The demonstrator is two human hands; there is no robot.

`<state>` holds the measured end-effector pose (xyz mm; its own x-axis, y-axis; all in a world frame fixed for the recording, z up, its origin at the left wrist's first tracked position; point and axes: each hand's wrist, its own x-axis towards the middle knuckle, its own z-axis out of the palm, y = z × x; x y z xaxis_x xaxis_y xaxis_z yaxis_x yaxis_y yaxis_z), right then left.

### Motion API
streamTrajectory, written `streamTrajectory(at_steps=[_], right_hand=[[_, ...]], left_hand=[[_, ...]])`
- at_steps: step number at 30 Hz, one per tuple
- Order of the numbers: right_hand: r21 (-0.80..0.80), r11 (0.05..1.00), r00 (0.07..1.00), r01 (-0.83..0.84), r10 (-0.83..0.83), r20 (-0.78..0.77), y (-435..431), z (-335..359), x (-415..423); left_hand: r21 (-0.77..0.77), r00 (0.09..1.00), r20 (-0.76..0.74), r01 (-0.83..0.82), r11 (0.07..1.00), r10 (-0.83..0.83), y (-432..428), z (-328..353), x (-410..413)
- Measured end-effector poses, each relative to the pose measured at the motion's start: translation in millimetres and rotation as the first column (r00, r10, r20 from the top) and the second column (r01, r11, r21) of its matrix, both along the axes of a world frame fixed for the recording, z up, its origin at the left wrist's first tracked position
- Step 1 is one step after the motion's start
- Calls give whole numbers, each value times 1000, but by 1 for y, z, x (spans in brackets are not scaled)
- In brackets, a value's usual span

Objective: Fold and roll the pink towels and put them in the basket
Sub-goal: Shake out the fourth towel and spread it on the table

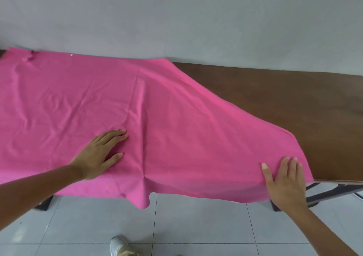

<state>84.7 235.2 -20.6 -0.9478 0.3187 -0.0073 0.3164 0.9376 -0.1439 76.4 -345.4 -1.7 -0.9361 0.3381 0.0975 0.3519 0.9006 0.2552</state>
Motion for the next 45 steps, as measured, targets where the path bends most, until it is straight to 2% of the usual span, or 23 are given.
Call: streamTrajectory(at_steps=[9, 17, 25, 36, 42, 45], right_hand=[[-15, 1000, 988, 7, -4, 156, 36, 17, -27], [-14, 1000, 980, -26, 28, 196, 54, 26, -39], [-13, 1000, 991, -29, 30, 134, 50, 28, -41], [-41, 983, 983, -179, 181, 30, 14, 42, -92], [-40, 959, 960, -280, 280, -2, -7, 55, -137], [-48, 950, 951, -307, 304, -62, -20, 67, -170]], left_hand=[[-66, 1000, -4, 11, 998, -12, 1, -2, 0], [-101, 998, 39, 49, 994, -45, 3, 4, 2], [-201, 995, -22, 90, 975, -96, 15, 26, -16], [-236, 983, -9, 174, 956, -181, 69, 45, -105], [-185, 992, 112, 70, 980, -49, 110, 40, -184], [-128, 993, 121, 20, 992, -4, 132, 37, -219]])
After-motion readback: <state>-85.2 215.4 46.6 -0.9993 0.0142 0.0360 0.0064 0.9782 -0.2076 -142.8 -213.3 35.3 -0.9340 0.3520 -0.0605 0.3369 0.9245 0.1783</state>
